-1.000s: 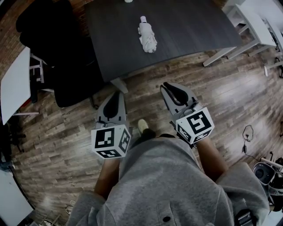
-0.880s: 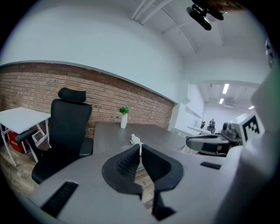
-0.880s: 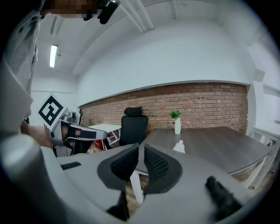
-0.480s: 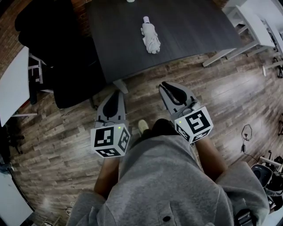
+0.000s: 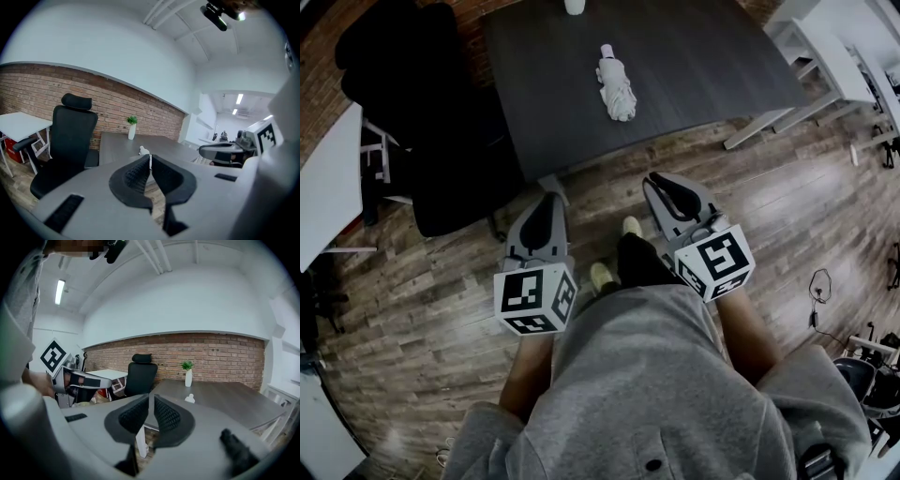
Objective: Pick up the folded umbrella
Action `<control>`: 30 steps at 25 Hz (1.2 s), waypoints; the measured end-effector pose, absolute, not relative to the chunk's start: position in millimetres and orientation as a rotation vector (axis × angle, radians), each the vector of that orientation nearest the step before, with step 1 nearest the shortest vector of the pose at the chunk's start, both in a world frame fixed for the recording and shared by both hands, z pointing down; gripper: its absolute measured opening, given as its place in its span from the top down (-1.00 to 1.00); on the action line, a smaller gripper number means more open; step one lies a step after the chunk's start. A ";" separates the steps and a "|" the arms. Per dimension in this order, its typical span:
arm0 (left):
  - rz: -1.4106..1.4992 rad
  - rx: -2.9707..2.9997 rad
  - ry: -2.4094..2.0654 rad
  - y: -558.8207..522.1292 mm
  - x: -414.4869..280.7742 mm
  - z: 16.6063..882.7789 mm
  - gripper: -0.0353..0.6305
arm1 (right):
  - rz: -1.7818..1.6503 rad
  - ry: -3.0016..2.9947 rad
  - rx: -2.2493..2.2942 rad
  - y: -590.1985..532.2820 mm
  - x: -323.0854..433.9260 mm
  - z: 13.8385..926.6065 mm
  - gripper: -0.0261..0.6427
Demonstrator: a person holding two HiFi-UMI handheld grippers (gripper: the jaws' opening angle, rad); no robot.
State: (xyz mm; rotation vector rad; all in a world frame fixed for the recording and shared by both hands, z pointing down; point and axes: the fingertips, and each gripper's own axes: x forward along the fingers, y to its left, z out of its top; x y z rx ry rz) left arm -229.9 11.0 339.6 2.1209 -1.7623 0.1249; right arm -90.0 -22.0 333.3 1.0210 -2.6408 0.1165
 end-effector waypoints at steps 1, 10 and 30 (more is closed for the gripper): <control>0.123 2.120 -1.766 11.9 -229.6 339.3 0.82 | 0.117 -2.641 1.021 -21.8 -88.6 333.9 0.79; 0.126 2.113 -1.782 -3.5 -226.9 341.8 0.82 | 0.099 -2.627 1.032 -44.5 -78.1 341.7 0.79; 0.305 2.064 -1.655 -151.0 -187.9 385.4 0.82 | 0.207 -2.591 1.047 -190.2 -46.9 371.4 0.79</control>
